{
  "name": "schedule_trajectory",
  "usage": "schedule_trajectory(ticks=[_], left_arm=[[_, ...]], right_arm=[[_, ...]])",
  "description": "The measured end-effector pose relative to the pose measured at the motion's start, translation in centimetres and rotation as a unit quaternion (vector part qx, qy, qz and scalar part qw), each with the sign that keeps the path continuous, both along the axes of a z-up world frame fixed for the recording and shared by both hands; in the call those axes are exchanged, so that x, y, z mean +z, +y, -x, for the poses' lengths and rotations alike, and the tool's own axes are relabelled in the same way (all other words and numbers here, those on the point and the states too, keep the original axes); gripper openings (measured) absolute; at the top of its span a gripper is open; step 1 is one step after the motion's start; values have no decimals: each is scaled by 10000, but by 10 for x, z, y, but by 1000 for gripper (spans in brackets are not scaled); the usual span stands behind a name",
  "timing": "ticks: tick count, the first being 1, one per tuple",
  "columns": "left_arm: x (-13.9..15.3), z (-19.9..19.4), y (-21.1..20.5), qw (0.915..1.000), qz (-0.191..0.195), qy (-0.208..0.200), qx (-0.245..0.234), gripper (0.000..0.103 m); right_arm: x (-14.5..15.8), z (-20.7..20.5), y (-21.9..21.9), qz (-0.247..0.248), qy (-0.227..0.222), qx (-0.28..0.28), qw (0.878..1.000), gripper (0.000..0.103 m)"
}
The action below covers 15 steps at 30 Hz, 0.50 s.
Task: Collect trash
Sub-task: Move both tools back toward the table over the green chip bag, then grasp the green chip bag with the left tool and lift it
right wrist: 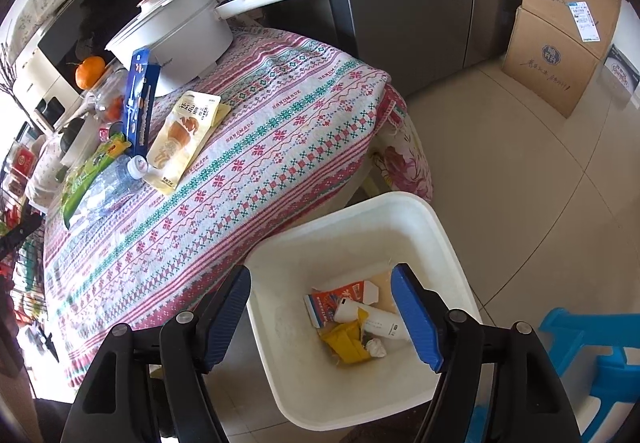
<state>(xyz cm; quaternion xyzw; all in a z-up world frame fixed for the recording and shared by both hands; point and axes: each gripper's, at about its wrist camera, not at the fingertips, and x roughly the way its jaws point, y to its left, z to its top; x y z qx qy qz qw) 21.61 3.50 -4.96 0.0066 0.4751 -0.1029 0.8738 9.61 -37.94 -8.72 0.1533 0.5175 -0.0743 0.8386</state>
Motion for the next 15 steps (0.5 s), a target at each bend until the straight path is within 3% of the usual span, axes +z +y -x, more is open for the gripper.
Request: schedule_trajectory(ticks=[8,15], left_arm=[[-36,-47,52,9938,878,205,647,87],[-69,-80,76,9750,1862,576,1063,73]], right_arm=[[2,-27,16,93,-19,65,9999,74],[2,-51,37,167,26,280,9995,75]])
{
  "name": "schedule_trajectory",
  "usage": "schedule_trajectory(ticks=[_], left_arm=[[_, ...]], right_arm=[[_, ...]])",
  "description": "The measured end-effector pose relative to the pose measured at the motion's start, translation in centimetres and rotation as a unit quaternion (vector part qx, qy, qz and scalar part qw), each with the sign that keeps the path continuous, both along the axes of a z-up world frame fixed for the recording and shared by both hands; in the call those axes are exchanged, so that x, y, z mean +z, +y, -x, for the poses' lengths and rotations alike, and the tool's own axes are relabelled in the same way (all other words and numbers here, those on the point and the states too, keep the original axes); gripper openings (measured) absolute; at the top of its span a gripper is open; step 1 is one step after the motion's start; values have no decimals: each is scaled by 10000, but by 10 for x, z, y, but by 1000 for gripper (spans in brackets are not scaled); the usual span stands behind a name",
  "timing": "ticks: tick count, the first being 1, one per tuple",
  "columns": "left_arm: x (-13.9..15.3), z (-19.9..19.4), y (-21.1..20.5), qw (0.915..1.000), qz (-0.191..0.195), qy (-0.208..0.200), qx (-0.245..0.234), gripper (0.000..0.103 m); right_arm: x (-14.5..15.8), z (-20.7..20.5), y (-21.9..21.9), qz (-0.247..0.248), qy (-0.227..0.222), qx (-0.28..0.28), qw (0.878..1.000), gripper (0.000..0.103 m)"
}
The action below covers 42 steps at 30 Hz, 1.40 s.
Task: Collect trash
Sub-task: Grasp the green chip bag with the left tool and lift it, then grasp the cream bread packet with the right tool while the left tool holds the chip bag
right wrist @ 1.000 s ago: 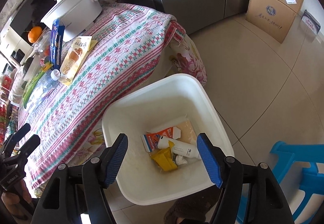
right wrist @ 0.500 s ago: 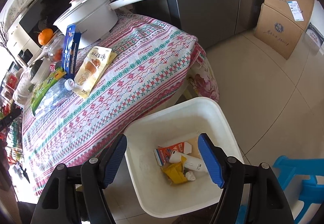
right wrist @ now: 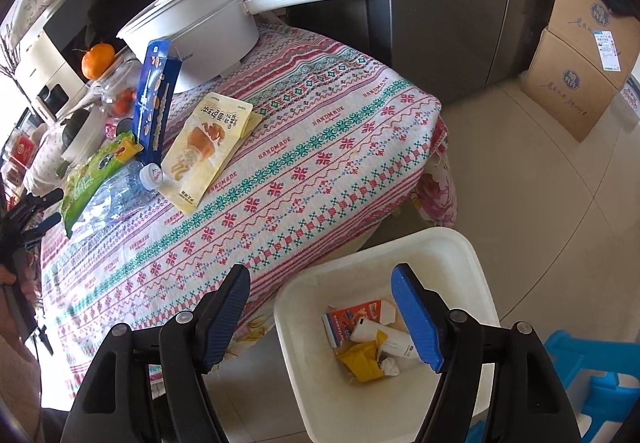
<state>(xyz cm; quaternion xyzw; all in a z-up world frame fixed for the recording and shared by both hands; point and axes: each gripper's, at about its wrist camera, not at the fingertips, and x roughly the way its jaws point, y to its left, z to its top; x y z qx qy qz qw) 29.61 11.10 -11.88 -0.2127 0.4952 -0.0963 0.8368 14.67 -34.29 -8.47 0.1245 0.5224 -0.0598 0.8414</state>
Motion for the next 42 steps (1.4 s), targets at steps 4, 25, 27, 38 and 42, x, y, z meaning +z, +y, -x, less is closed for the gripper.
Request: schedule_trajectory(ticks=[4,25,27,38,42], left_arm=[[-10,-8,8,9991,372,77,179,58],[62,31,-7,9941,330,-1022,-129,15],[73,41,-9,9924,204,-1198,-175,14],[121,89,-14,9791,-271,-1999,-256,14],[126,98,-12,9776,-312,-2069,-246,14]], right_arm=[[-1,-10,10,38,26,102,9999,75],[-2,-25,20,78,66,159,9998,75],[-3,-30,21,28,45,164,9999,75],[-29,-87,15,-319,-150,189,9992,75],[-43,-114,14,-478,-205,275,9983,74]])
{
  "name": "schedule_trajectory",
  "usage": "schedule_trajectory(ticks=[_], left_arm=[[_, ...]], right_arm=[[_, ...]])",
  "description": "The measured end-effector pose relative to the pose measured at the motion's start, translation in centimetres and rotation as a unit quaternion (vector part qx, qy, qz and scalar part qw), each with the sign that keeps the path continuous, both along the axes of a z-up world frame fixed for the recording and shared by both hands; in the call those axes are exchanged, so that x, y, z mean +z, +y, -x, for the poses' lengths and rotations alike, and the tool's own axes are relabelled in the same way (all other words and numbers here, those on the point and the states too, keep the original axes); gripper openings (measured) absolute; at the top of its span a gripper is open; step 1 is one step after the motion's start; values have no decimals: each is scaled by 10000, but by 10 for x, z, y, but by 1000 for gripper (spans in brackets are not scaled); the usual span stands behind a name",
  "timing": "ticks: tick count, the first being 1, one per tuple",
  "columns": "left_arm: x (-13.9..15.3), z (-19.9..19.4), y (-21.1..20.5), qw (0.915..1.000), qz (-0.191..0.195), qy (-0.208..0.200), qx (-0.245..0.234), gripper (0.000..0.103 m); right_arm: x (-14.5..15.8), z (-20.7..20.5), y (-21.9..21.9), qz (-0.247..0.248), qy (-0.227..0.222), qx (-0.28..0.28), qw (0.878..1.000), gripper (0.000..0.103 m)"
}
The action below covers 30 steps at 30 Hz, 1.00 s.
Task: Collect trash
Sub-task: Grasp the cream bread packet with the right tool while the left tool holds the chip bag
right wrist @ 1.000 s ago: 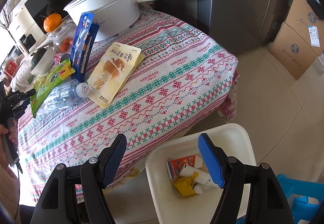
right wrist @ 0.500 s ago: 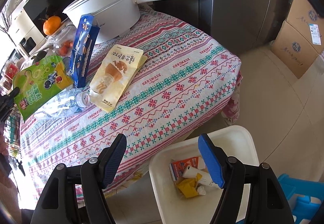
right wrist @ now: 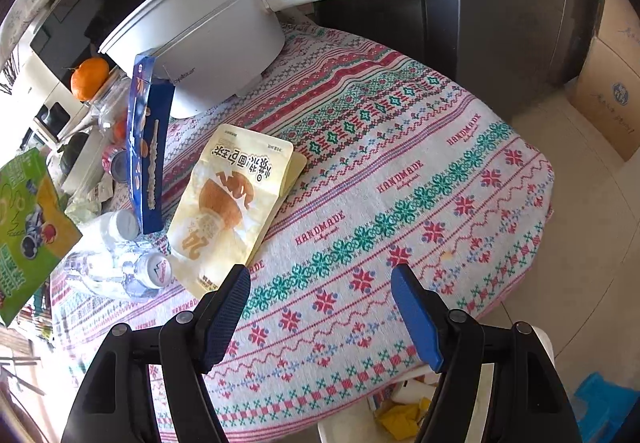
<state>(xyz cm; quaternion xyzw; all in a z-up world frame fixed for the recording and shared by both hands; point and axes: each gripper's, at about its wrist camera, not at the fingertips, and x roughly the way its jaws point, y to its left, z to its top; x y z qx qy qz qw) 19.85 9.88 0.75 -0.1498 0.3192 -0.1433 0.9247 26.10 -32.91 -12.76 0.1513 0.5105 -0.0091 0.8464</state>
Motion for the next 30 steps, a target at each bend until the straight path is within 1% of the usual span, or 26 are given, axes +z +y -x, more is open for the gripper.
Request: schedule_trajectory(ticks=[6,9,12,17,21,24,25,26,27,29,30], left_arm=[[4,5,2,9996,-237,-151,52,14],[5,5,4,9995,-247,-178,75,14],[5,4,6,9994,-257,-183,123,14],[2,0,6,9995,-245,-134,123,14],[-1,0,2,9996,-264,-81,99,14],[-3,0,0,9996,-278,-48,85,14],[-3,0,-1,9996,-284,-44,84,14],[-3,1,-2,9996,-285,-40,77,14],[-3,1,-3,9996,-286,-39,71,14],[-3,2,-5,9996,-290,-51,58,14],[-2,3,-6,9996,-280,-61,54,14]], right_arm=[[-15,-38,8,10,-65,271,9996,70],[-20,-54,11,58,-112,385,9992,69],[-23,-66,13,-40,-231,447,9987,67],[-31,-80,16,-183,-314,453,9983,56],[-32,-88,17,-333,-436,445,9975,49],[-34,-94,19,-406,-476,449,9970,39],[-34,-95,20,-390,-479,462,9970,31],[-34,-95,22,-357,-480,488,9970,17],[-35,-97,23,-372,-471,537,9968,9],[-31,-94,23,-373,-517,563,9964,5],[-26,-90,23,-352,-564,578,9961,5]])
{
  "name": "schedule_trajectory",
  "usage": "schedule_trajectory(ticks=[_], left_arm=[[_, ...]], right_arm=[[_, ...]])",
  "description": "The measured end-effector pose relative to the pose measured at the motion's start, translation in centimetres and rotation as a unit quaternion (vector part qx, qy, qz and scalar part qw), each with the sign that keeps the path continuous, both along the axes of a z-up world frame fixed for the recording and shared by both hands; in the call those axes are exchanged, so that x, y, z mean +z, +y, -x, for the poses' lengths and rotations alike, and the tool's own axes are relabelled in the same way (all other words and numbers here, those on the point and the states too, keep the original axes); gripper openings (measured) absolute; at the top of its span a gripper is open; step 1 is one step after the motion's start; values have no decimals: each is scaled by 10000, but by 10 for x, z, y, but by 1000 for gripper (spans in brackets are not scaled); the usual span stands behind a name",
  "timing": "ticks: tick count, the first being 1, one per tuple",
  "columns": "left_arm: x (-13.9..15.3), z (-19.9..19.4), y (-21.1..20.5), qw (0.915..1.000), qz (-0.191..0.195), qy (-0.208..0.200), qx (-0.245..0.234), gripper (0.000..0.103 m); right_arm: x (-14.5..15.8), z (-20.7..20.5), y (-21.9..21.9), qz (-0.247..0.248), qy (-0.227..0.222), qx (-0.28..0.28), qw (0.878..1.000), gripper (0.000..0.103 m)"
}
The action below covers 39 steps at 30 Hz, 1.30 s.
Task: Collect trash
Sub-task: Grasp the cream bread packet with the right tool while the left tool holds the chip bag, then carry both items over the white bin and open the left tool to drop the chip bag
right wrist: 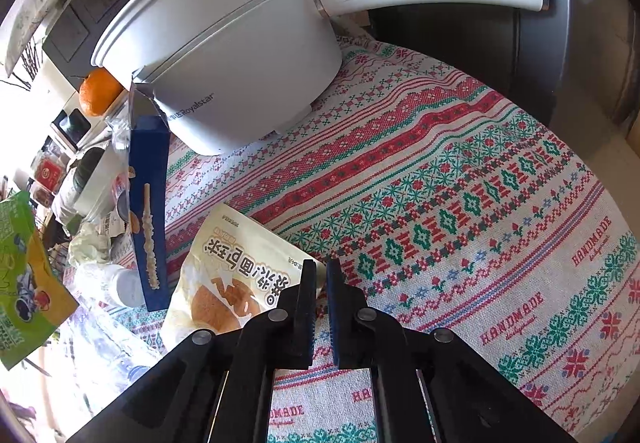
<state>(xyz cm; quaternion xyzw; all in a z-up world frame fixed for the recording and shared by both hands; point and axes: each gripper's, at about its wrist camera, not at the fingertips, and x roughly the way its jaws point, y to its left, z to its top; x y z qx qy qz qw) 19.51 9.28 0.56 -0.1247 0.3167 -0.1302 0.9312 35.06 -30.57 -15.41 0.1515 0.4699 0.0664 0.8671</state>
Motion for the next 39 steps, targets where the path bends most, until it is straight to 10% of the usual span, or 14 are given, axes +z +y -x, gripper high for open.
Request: schedule_trajectory(ticks=[7,9,12,18,21,26,39], left_arm=[[6,10,-4,9999,133,-62,-77,14],[7,12,-4,9999,96,-91,-94,14],[7,12,-1,9999,103,-84,-83,14],[1,5,1,10000,27,22,-43,14],[-1,2,1,10000,27,44,-24,14],[0,3,-2,10000,7,27,-26,14],[12,24,-25,9992,244,-196,-257,14]], right_arm=[[30,24,-4,4,-18,-4,10000,7],[26,24,-6,22,98,-158,9998,19],[16,26,-10,199,162,-356,9990,66],[-6,8,3,250,-5,-146,9996,68],[-10,4,17,508,-238,103,9984,60],[-5,3,27,240,-350,447,9981,9],[98,84,15,547,-896,308,9940,1]])
